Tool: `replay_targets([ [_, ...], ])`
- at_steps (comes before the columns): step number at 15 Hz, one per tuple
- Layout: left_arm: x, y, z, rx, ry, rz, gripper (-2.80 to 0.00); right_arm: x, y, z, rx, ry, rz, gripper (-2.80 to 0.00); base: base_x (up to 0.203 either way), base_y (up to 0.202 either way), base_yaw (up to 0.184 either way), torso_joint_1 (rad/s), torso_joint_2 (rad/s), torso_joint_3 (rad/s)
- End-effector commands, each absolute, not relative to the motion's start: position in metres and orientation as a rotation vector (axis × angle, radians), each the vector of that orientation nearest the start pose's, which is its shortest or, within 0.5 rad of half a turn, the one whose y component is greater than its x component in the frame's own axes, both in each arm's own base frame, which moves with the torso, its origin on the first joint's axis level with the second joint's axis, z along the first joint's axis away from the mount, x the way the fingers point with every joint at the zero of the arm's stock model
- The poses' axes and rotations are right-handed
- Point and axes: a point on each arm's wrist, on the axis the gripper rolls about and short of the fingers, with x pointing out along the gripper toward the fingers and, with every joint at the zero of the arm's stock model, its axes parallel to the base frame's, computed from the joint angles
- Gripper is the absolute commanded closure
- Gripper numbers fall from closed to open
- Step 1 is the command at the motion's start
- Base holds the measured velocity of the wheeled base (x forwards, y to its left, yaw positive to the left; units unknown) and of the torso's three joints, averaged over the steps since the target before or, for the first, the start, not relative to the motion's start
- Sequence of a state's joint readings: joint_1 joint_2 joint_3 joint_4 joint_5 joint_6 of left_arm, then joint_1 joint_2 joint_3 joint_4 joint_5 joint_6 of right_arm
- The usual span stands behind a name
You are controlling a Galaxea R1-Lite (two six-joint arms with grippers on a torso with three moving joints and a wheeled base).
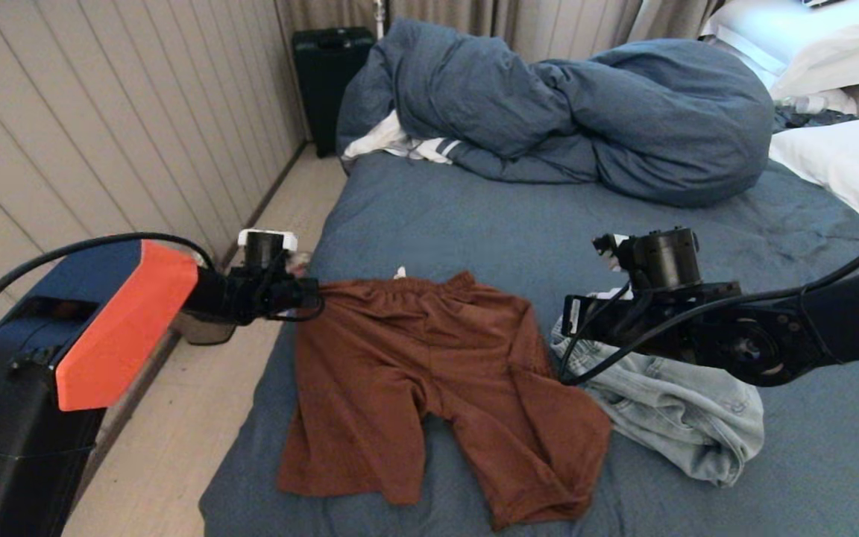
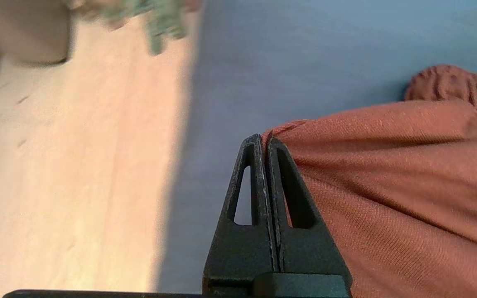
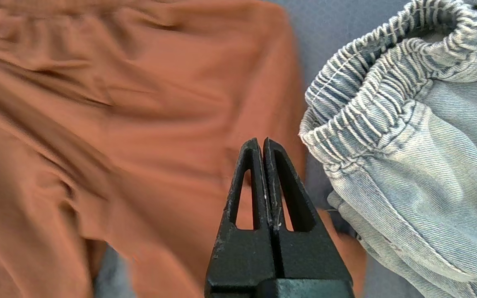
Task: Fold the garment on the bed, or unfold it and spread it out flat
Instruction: Unford the brown shorts
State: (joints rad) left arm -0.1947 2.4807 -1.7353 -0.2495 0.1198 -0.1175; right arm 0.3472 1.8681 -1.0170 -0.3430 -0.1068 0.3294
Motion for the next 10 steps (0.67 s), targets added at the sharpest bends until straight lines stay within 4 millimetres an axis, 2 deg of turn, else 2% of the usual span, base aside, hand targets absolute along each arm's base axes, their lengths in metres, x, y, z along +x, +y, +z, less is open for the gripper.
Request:
replay_targets([
  [1,0.4998,-0.0826,0.0795,-0.046,0.483,-0.020,0.00,0.3297,0.1171,0.1554,0.208,0.527,0.151,0.00,0.000,0.000,0.000,0.000,0.00,0.000],
  [7,0.4996,-0.0753,0.0775,-0.047,0.495,-0.005,0.00,0.3298,0.1166,0.1554,0.209,0.527,0.150,0.00,0.000,0.000,0.000,0.000,0.00,0.000],
  [10,0.4954,-0.0751,0.0859,-0.046,0.500,-0.006,0.00,0.3298,0.1166,0.1554,0.209,0.527,0.150,0.00,0.000,0.000,0.000,0.000,0.00,0.000],
])
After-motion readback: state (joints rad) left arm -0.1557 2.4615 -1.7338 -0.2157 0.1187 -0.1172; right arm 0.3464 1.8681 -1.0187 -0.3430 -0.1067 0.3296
